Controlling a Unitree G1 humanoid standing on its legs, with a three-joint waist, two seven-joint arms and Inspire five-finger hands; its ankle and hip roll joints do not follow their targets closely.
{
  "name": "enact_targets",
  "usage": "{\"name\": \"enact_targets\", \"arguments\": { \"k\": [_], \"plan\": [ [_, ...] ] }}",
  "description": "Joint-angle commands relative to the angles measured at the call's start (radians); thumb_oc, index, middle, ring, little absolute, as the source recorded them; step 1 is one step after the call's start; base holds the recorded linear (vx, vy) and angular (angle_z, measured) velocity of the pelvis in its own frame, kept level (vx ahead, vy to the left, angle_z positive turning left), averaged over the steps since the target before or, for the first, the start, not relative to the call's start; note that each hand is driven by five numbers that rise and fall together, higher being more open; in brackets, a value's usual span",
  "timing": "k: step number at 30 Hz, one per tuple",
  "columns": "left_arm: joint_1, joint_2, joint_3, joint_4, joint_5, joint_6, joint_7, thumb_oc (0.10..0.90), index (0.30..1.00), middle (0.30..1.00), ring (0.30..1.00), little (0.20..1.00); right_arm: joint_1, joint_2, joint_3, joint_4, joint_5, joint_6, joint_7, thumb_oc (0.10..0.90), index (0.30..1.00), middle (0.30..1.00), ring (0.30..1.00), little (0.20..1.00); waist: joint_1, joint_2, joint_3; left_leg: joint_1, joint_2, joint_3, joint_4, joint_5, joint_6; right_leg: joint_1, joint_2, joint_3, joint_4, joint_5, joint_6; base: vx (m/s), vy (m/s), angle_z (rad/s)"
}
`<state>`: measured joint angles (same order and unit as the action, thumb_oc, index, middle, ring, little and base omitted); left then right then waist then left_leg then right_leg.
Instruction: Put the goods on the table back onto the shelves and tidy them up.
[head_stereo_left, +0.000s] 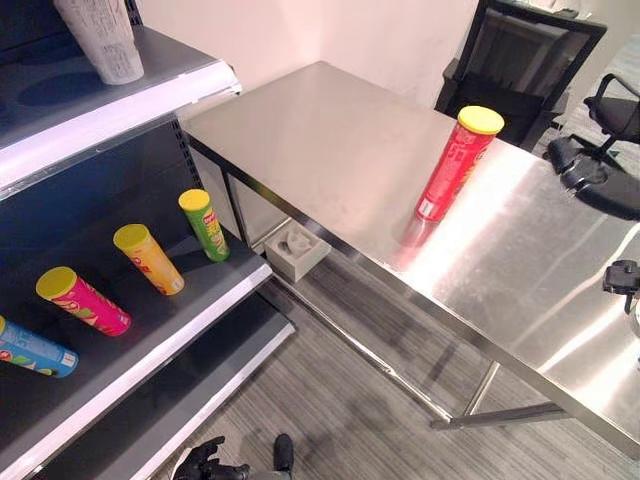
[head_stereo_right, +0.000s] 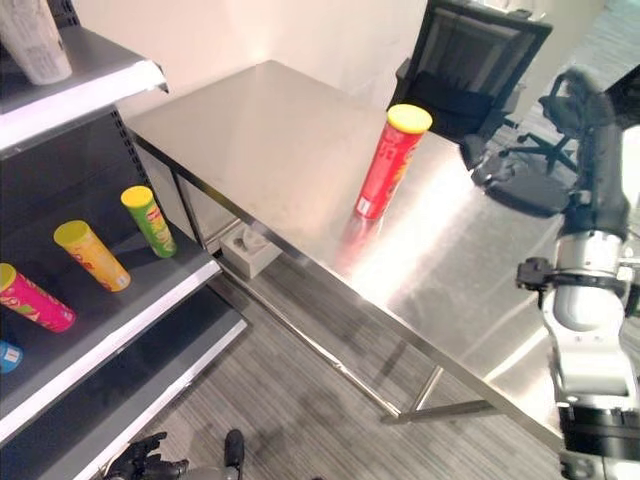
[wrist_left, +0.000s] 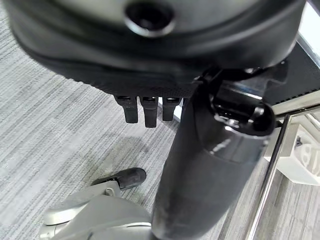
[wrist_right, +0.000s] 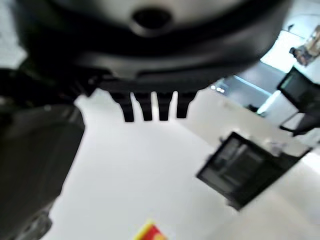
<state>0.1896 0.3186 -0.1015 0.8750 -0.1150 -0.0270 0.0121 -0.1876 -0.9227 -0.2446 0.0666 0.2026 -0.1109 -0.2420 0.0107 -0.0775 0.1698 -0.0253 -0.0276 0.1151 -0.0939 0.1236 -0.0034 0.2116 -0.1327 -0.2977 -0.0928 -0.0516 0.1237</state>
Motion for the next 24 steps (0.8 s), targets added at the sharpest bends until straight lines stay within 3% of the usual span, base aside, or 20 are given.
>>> {"name": "enact_targets", "arguments": {
  "k": [1,10,24],
  "plan": [
    [-0.02,0.024,-0.034,-0.003,0.025,-0.031,-0.008,0.8,0.9,0.9,0.9,0.9,-0.15,-0.146,0.038,0.035,0.038,-0.042,0.002,0.8,0.9,0.9,0.9,0.9,0.046,-0.001,-0.051,0.058,0.071,0.002,0.007,-0.108,-0.056,-0.061,0.029,-0.024,0.005,0.006,0.029,0.0,-0.002,0.06],
    [-0.028,0.042,-0.068,-0.003,0.02,-0.031,-0.011,0.8,0.9,0.9,0.9,0.9,-0.328,-0.187,0.192,0.22,0.056,-0.012,-0.008,0.8,0.9,0.9,0.9,0.9,0.073,-0.02,-0.044,0.039,0.067,-0.012,0.007,-0.105,-0.059,-0.073,0.028,-0.042,0.005,0.011,0.032,0.01,0.004,0.1],
    [-0.03,0.065,-0.074,0.001,0.008,-0.028,-0.004,0.8,0.9,0.9,0.9,0.9,-0.554,-0.231,0.379,0.357,0.084,0.008,-0.001,0.8,0.9,0.9,0.9,0.9,0.1,-0.048,-0.033,0.029,0.066,-0.027,0.007,-0.106,-0.06,-0.081,0.031,-0.048,0.005,0.013,0.03,0.01,0.0,0.02]
  ]
}}
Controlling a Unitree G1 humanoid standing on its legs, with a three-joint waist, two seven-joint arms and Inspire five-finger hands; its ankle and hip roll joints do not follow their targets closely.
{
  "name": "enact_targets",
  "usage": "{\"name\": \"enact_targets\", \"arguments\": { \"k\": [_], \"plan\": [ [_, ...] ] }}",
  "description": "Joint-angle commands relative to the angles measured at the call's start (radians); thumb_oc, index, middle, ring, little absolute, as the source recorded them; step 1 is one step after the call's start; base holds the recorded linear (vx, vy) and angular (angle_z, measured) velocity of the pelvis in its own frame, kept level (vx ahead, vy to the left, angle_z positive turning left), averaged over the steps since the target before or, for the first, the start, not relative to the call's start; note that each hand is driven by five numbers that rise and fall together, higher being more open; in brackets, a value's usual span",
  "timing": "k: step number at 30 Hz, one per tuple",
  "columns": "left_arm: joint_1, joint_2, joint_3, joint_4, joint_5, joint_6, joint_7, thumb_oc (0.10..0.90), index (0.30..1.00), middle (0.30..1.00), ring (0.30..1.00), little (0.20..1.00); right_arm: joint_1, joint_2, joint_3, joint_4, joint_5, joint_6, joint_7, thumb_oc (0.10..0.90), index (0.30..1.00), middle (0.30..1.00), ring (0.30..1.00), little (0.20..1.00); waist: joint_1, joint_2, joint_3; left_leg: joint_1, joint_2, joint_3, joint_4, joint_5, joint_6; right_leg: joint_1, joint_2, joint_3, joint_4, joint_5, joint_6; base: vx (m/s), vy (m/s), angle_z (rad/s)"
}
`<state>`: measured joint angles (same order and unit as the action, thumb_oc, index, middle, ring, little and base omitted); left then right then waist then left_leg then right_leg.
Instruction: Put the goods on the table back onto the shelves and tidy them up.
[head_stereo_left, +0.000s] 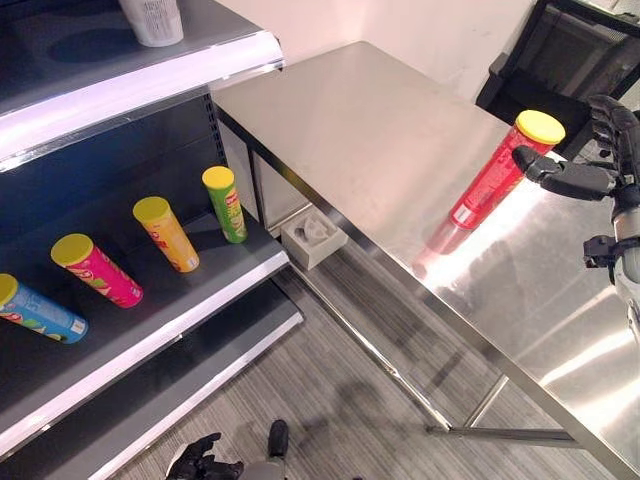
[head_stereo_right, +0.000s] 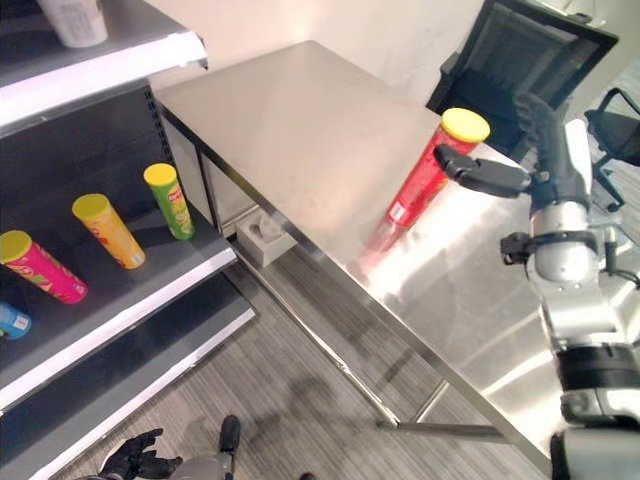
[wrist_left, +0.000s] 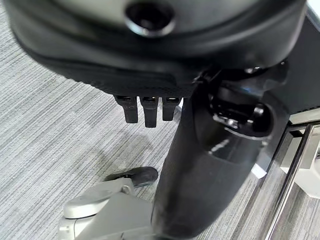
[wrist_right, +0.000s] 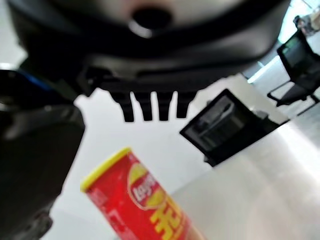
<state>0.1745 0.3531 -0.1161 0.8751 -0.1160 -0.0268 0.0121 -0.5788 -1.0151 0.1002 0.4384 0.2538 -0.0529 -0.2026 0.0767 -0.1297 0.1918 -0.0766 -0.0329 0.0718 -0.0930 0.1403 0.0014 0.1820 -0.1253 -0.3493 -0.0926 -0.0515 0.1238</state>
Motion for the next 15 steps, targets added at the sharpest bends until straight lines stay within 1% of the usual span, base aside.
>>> {"name": "enact_targets", "arguments": {
  "k": [1,6,15],
  "plan": [
    [-0.015,0.033,-0.061,0.002,0.01,-0.029,-0.003,0.8,0.9,0.9,0.9,0.9,-0.177,-0.142,0.05,-0.007,0.034,-0.048,-0.038,0.8,0.9,0.9,0.9,0.9,0.035,0.002,-0.054,0.08,0.072,0.016,0.006,-0.122,-0.066,-0.051,0.024,0.004,0.005,0.013,0.029,0.0,0.0,0.0],
    [-0.022,0.037,-0.069,0.002,0.008,-0.031,-0.002,0.8,0.9,0.9,0.9,0.9,-0.26,-0.149,0.129,0.034,0.033,-0.042,-0.029,0.8,0.9,0.9,0.9,0.9,0.038,-0.006,-0.05,0.078,0.074,0.013,0.006,-0.121,-0.067,-0.054,0.025,0.004,0.005,0.013,0.029,0.0,0.0,0.0],
    [-0.027,0.039,-0.069,0.009,0.008,-0.031,0.005,0.8,0.9,0.9,0.9,0.9,-0.309,-0.163,0.178,0.082,0.008,-0.023,-0.029,0.8,0.9,0.9,0.9,0.9,0.04,-0.013,-0.043,0.072,0.072,0.006,0.006,-0.121,-0.067,-0.06,0.026,0.0,0.005,0.016,0.03,0.0,0.0,0.0]
  ]
}}
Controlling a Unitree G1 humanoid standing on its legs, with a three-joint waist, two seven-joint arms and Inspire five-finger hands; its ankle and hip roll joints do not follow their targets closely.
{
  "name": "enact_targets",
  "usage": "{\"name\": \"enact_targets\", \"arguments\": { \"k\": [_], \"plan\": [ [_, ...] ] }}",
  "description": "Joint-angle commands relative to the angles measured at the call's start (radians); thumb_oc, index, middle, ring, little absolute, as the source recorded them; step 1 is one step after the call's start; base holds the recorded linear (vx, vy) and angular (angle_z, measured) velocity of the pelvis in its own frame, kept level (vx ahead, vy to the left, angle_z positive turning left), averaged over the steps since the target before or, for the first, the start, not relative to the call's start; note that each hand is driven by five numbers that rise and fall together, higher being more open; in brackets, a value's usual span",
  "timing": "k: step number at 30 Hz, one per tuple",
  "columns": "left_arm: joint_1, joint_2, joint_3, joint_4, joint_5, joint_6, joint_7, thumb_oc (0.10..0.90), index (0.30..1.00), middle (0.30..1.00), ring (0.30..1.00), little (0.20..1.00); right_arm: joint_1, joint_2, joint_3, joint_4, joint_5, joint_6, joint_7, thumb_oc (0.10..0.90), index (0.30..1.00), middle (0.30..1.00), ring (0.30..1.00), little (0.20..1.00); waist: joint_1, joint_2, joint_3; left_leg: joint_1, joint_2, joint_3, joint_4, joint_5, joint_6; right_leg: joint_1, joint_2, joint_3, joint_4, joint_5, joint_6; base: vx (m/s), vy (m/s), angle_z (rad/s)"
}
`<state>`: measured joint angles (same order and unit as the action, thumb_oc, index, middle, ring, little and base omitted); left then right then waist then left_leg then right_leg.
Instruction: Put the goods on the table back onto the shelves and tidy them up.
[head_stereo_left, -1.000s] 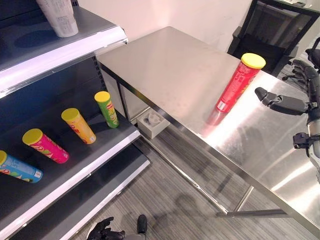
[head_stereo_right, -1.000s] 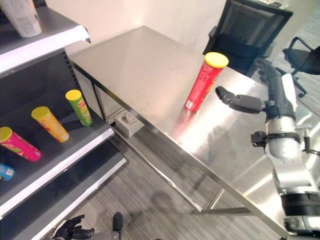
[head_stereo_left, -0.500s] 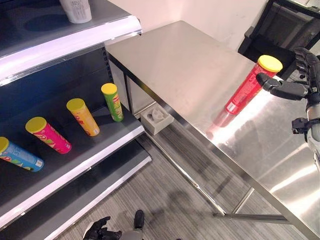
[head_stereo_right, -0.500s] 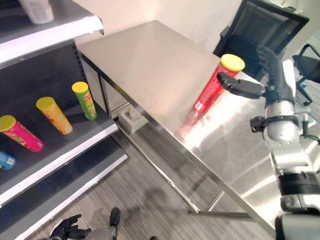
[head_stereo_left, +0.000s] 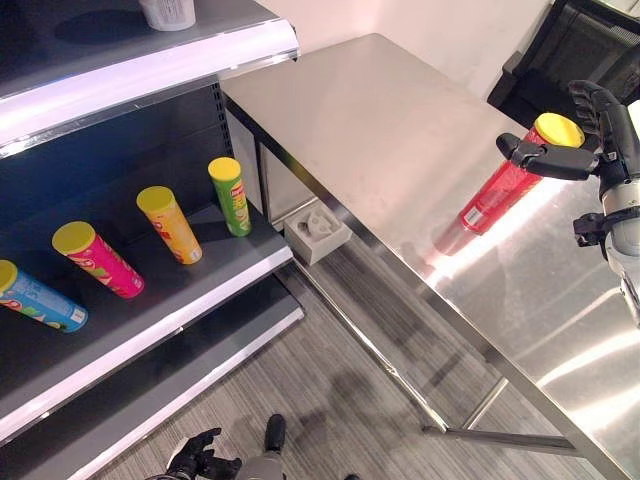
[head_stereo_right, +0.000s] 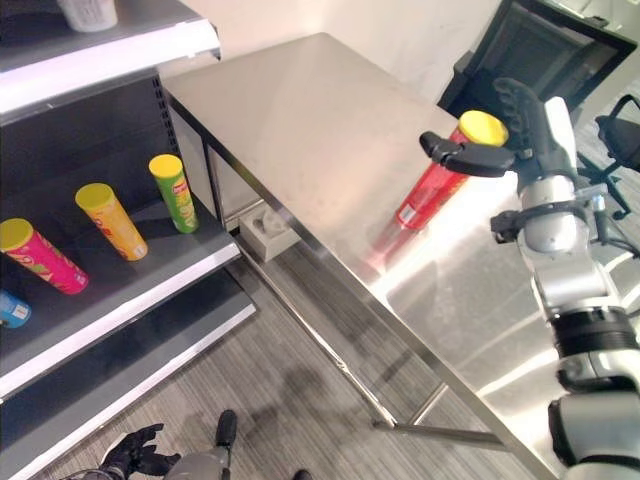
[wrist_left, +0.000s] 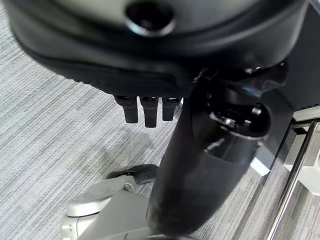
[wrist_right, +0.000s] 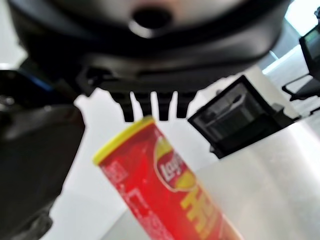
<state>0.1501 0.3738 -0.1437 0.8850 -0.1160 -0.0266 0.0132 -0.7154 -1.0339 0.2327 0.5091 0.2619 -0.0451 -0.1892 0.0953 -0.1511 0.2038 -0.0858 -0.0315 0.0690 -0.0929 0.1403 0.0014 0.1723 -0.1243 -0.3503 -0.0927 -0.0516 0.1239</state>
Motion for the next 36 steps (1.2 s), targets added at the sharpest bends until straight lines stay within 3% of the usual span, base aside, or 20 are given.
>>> {"name": "enact_targets", "arguments": {
  "k": [1,10,27,28,36],
  "plan": [
    [-0.002,0.018,-0.041,-0.002,0.008,-0.031,0.005,0.8,0.9,0.9,0.9,0.9,-0.176,-0.149,0.05,0.013,-0.004,-0.028,-0.041,0.8,0.9,0.9,0.9,0.9,0.021,0.008,-0.054,0.08,0.071,0.008,0.006,-0.121,-0.068,-0.051,0.024,0.001,0.005,0.016,0.03,0.0,0.0,0.0],
    [-0.006,0.017,-0.039,0.006,0.012,-0.026,0.011,0.8,0.9,0.9,0.9,0.9,-0.184,-0.162,0.066,0.044,-0.006,-0.012,-0.033,0.8,0.9,0.9,0.9,0.9,0.015,0.004,-0.052,0.083,0.071,0.01,0.006,-0.123,-0.068,-0.05,0.026,0.001,0.005,0.017,0.028,0.0,0.0,0.0],
    [-0.005,0.019,-0.042,0.004,-0.003,-0.022,0.017,0.8,0.9,0.9,0.9,0.9,-0.241,-0.105,0.102,0.099,0.03,-0.006,-0.035,0.8,0.9,0.9,0.9,0.9,0.029,-0.001,-0.035,0.072,0.073,0.002,0.006,-0.121,-0.07,-0.06,0.027,-0.005,0.005,0.019,0.028,0.0,0.0,0.01],
    [-0.006,0.02,-0.043,0.006,-0.006,-0.022,0.019,0.8,0.9,0.9,0.9,0.9,-0.256,-0.1,0.113,0.11,0.032,-0.004,-0.036,0.405,0.307,0.307,0.307,0.307,0.03,-0.002,-0.033,0.073,0.073,0.002,0.006,-0.121,-0.069,-0.061,0.028,-0.004,0.005,0.019,0.028,0.0,0.0,0.0],
    [-0.014,0.019,-0.041,0.003,-0.008,-0.021,0.027,0.8,0.9,0.9,0.9,0.9,-0.246,-0.089,0.107,0.096,0.019,-0.004,-0.039,0.4,0.3,0.3,0.3,0.3,0.03,-0.001,-0.032,0.076,0.073,0.0,0.006,-0.123,-0.069,-0.058,0.029,-0.002,0.005,0.017,0.026,0.0,0.0,0.0]
  ]
}}
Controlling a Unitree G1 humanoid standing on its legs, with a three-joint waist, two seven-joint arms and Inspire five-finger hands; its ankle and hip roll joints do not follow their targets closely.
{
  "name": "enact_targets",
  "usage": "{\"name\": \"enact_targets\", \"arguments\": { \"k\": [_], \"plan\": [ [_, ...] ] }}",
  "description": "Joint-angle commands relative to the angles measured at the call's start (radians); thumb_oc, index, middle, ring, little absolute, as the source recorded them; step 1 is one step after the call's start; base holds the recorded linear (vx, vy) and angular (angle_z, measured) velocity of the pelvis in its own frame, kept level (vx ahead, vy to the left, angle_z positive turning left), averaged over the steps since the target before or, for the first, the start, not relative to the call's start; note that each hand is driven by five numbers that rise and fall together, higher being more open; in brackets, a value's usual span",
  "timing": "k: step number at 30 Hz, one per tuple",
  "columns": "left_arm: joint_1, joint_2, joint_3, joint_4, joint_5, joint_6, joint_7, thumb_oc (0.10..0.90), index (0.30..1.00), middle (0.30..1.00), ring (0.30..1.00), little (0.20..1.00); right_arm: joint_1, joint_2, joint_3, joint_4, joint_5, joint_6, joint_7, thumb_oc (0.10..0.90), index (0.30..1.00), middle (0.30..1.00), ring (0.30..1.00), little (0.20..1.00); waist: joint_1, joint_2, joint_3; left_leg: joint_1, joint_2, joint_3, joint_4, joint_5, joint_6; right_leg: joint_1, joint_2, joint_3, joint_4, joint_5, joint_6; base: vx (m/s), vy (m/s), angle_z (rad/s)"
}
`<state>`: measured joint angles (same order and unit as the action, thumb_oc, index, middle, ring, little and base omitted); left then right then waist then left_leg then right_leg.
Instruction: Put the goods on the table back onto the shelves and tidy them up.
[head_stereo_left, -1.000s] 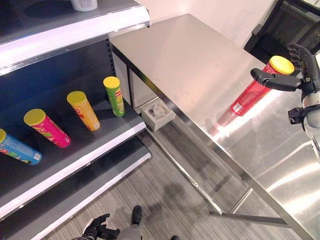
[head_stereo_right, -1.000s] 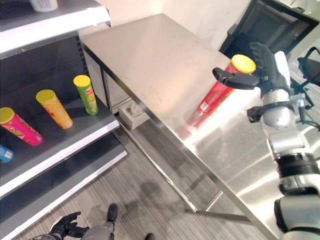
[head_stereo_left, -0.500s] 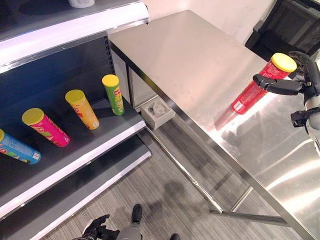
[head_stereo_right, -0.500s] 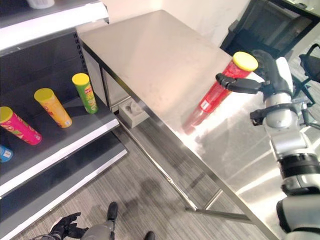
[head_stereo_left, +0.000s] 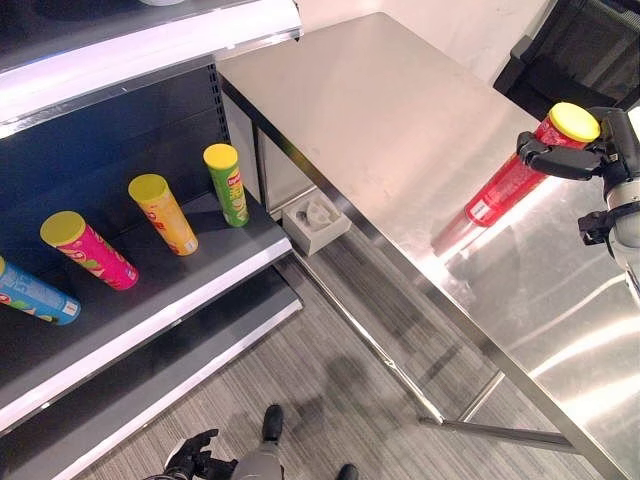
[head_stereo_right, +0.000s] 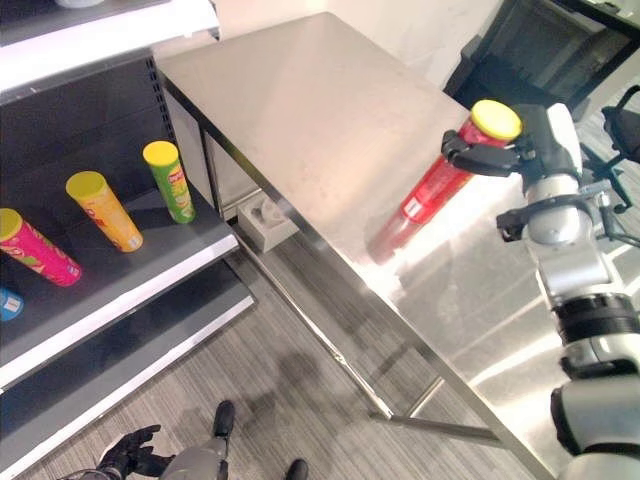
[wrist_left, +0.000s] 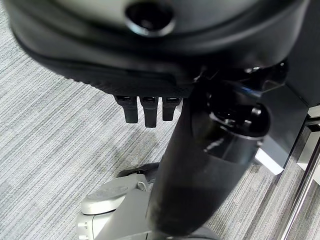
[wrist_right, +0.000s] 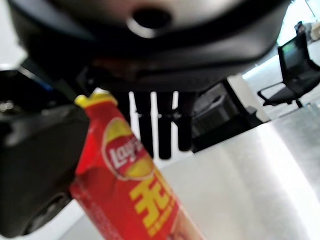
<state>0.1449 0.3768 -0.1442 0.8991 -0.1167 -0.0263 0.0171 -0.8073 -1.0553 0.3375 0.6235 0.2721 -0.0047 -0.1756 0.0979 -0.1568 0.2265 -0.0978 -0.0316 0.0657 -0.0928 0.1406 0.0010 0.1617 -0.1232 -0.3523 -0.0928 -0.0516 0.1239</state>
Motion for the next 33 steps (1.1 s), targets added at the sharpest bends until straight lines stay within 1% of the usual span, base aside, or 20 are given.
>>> {"name": "enact_targets", "arguments": {
  "k": [1,3,8,9,10,12,15,17,19,20,22,23,26,27,28,29,30,31,32,33],
  "plan": [
    [-0.009,0.016,-0.039,-0.01,-0.008,-0.02,0.024,0.8,0.9,0.9,0.9,0.9,-0.149,-0.068,-0.004,-0.024,0.01,-0.046,-0.054,0.4,0.3,0.3,0.3,0.3,0.027,0.005,-0.055,0.09,0.074,0.003,0.006,-0.124,-0.068,-0.047,0.028,0.0,0.006,0.018,0.026,0.0,0.0,0.0],
    [-0.007,0.016,-0.034,-0.012,-0.007,-0.019,0.023,0.8,0.9,0.9,0.9,0.9,-0.13,-0.068,-0.02,-0.039,0.008,-0.047,-0.057,0.4,0.3,0.3,0.3,0.3,0.026,0.006,-0.057,0.094,0.074,0.003,0.006,-0.125,-0.068,-0.044,0.027,0.0,0.006,0.017,0.025,0.0,0.0,0.0],
    [0.0,0.012,-0.001,-0.028,-0.012,-0.011,0.023,0.8,0.9,0.9,0.9,0.9,0.059,-0.035,-0.211,-0.246,-0.004,-0.076,-0.095,0.4,0.3,0.3,0.3,0.3,0.021,0.016,-0.07,0.106,0.077,0.001,0.006,-0.128,-0.07,-0.03,0.029,-0.005,0.006,0.008,0.024,-0.01,-0.022,0.01],
    [0.002,0.006,0.015,-0.038,-0.003,-0.012,0.022,0.8,0.9,0.9,0.9,0.9,0.16,0.003,-0.334,-0.355,-0.008,-0.117,-0.123,0.4,0.3,0.3,0.3,0.3,0.022,0.024,-0.08,0.111,0.078,-0.002,0.006,-0.127,-0.071,-0.021,0.03,-0.01,0.006,0.003,0.021,-0.07,-0.11,0.1],
    [0.004,0.006,0.018,-0.041,0.004,-0.011,0.019,0.8,0.9,0.9,0.9,0.9,0.213,0.034,-0.402,-0.405,0.003,-0.143,-0.132,0.4,0.3,0.3,0.3,0.3,0.027,0.026,-0.086,0.112,0.082,-0.007,0.006,-0.125,-0.075,-0.016,0.033,-0.015,0.006,-0.004,0.019,-0.08,-0.117,0.14],
    [0.006,0.004,0.02,-0.046,0.008,-0.009,0.012,0.8,0.9,0.9,0.9,0.9,0.274,0.094,-0.467,-0.511,0.015,-0.177,-0.132,0.4,0.3,0.3,0.3,0.3,0.034,0.035,-0.091,0.112,0.088,-0.014,0.006,-0.116,-0.083,-0.012,0.039,-0.02,0.006,-0.015,0.012,-0.1,-0.108,0.12],
    [0.006,0.004,0.024,-0.045,0.011,-0.01,0.008,0.8,0.9,0.9,0.9,0.9,0.307,0.129,-0.5,-0.58,0.028,-0.197,-0.122,0.4,0.3,0.3,0.3,0.3,0.04,0.041,-0.089,0.105,0.092,-0.022,0.006,-0.102,-0.092,-0.012,0.046,-0.023,0.006,-0.022,0.005,-0.11,-0.096,0.13],
    [0.005,0.006,0.024,-0.053,0.008,-0.012,-0.001,0.8,0.9,0.9,0.9,0.9,0.313,0.16,-0.517,-0.656,0.09,-0.242,-0.096,0.4,0.3,0.3,0.3,0.3,0.057,0.057,-0.072,0.066,0.107,-0.045,0.009,-0.061,-0.113,-0.018,0.067,-0.027,0.006,-0.042,-0.008,-0.24,-0.15,0.21],
    [0.001,0.007,0.021,-0.054,0.007,-0.014,-0.003,0.8,0.9,0.9,0.9,0.9,0.314,0.164,-0.524,-0.675,0.108,-0.254,-0.089,0.4,0.3,0.3,0.3,0.3,0.06,0.062,-0.062,0.041,0.111,-0.062,0.016,-0.041,-0.124,-0.022,0.072,-0.031,0.006,-0.048,-0.014,-0.19,-0.1,0.39],
    [-0.008,0.012,0.017,-0.054,0.009,-0.014,-0.005,0.8,0.9,0.9,0.9,0.9,0.307,0.167,-0.535,-0.713,0.133,-0.27,-0.082,0.4,0.3,0.3,0.3,0.3,0.069,0.07,-0.038,0.003,0.116,-0.083,0.04,-0.019,-0.139,-0.024,0.076,-0.036,0.006,-0.047,-0.024,-0.22,-0.094,0.69],
    [-0.025,0.014,0.008,-0.047,0.013,-0.018,-0.007,0.8,0.9,0.9,0.9,0.9,0.301,0.167,-0.546,-0.746,0.158,-0.285,-0.074,0.4,0.3,0.3,0.3,0.3,0.069,0.079,-0.009,-0.057,0.112,-0.095,0.123,-0.032,-0.148,-0.031,0.066,-0.061,0.006,-0.041,-0.032,-0.31,-0.067,0.86],
    [-0.031,0.013,0.006,-0.046,0.015,-0.019,-0.005,0.8,0.9,0.9,0.9,0.9,0.303,0.169,-0.548,-0.765,0.163,-0.285,-0.068,0.4,0.3,0.3,0.3,0.3,0.063,0.082,-0.002,-0.074,0.114,-0.085,0.162,-0.045,-0.141,-0.043,0.056,-0.077,0.006,-0.026,-0.033,-0.29,-0.007,0.79],
    [-0.018,0.006,0.023,-0.054,0.012,-0.02,-0.011,0.8,0.9,0.9,0.9,0.9,0.317,0.184,-0.542,-0.812,0.187,-0.284,-0.036,0.4,0.3,0.3,0.3,0.3,0.047,0.082,-0.001,-0.047,0.132,-0.032,0.256,-0.138,-0.114,-0.068,0.021,-0.115,0.006,0.003,-0.031,-0.2,0.029,0.47],
    [-0.011,0.0,0.033,-0.052,0.015,-0.021,-0.013,0.8,0.9,0.9,0.9,0.9,0.323,0.188,-0.542,-0.832,0.203,-0.288,-0.017,0.4,0.3,0.3,0.3,0.3,0.032,0.084,-0.007,-0.008,0.158,0.009,0.289,-0.182,-0.109,-0.079,0.002,-0.138,0.006,0.015,-0.029,-0.1,0.064,0.33],
    [-0.005,-0.003,0.038,-0.051,0.018,-0.021,-0.015,0.8,0.9,0.9,0.9,0.9,0.33,0.189,-0.544,-0.84,0.209,-0.289,-0.006,0.4,0.3,0.3,0.3,0.3,0.02,0.089,-0.017,0.033,0.192,0.031,0.302,-0.218,-0.115,-0.079,-0.001,-0.139,0.006,0.005,-0.023,-0.06,0.049,0.57],
    [-0.003,-0.004,0.039,-0.052,0.019,-0.02,-0.015,0.8,0.9,0.9,0.9,0.9,0.332,0.189,-0.544,-0.842,0.21,-0.288,-0.005,0.4,0.3,0.3,0.3,0.3,0.021,0.092,-0.015,0.036,0.196,0.032,0.305,-0.223,-0.116,-0.074,0.002,-0.138,0.006,0.004,-0.022,-0.07,0.096,1.0],
    [-0.001,-0.007,0.042,-0.054,0.024,-0.019,-0.018,0.8,0.9,0.9,0.9,0.9,0.352,0.19,-0.549,-0.86,0.22,-0.281,0.011,0.4,0.3,0.3,0.3,0.3,-0.004,0.104,-0.027,0.105,0.255,0.105,0.303,-0.224,-0.125,-0.084,-0.011,-0.172,0.006,0.016,-0.019,-0.21,0.205,1.06],
    [-0.009,-0.006,0.042,-0.059,0.032,-0.018,-0.02,0.8,0.9,0.9,0.9,0.9,0.381,0.193,-0.569,-0.872,0.231,-0.284,0.022,0.4,0.3,0.3,0.3,0.3,-0.038,0.113,-0.043,0.166,0.316,0.193,0.298,-0.202,-0.142,-0.099,-0.037,-0.222,0.01,0.035,-0.012,-0.27,0.282,1.09],
    [-0.014,-0.004,0.041,-0.064,0.039,-0.018,-0.022,0.8,0.9,0.9,0.9,0.9,0.397,0.191,-0.579,-0.879,0.231,-0.282,0.027,0.4,0.3,0.3,0.3,0.3,-0.057,0.119,-0.051,0.199,0.348,0.238,0.294,-0.178,-0.155,-0.106,-0.051,-0.251,0.013,0.047,-0.009,-0.29,0.357,1.78],
    [-0.011,-0.001,0.043,-0.084,0.045,-0.019,-0.031,0.8,0.9,0.9,0.9,0.9,0.427,0.2,-0.592,-0.892,0.237,-0.269,0.051,0.4,0.3,0.3,0.3,0.3,-0.078,0.137,-0.064,0.244,0.366,0.271,0.271,-0.159,-0.178,-0.119,-0.074,-0.293,0.017,0.078,0.003,-0.17,0.238,1.88]
  ]
}}
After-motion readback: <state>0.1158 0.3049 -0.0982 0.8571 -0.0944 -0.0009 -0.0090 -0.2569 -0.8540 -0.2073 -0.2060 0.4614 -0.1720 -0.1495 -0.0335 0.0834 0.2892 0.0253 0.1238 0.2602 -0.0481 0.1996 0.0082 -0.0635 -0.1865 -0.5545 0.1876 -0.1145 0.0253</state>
